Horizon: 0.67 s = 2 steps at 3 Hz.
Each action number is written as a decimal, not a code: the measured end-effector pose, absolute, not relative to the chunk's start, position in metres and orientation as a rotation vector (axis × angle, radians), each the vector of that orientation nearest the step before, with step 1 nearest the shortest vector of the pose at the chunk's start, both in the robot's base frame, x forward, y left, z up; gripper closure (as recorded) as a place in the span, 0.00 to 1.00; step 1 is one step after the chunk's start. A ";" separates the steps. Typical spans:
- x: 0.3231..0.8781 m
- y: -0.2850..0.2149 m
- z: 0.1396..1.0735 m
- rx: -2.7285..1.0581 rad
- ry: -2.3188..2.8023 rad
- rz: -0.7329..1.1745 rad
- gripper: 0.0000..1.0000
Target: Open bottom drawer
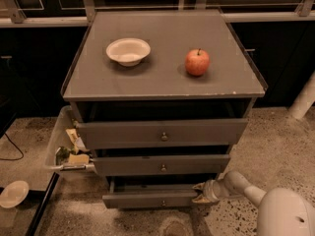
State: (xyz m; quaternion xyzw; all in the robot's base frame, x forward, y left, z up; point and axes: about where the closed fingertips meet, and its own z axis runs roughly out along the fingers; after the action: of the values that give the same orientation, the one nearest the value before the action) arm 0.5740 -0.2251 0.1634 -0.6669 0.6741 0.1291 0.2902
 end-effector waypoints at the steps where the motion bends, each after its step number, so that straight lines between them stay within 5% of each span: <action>1: 0.566 -0.226 0.162 -1.775 1.778 0.363 0.74; 2: 0.552 -0.230 0.158 -1.768 1.789 0.389 0.75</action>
Offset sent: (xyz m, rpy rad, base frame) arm -0.0849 -0.0390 -0.0321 0.0608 0.0887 -0.0205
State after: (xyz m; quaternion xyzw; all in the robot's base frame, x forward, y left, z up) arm 0.5516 -0.2295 0.1577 -0.6640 0.6719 0.1459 0.2939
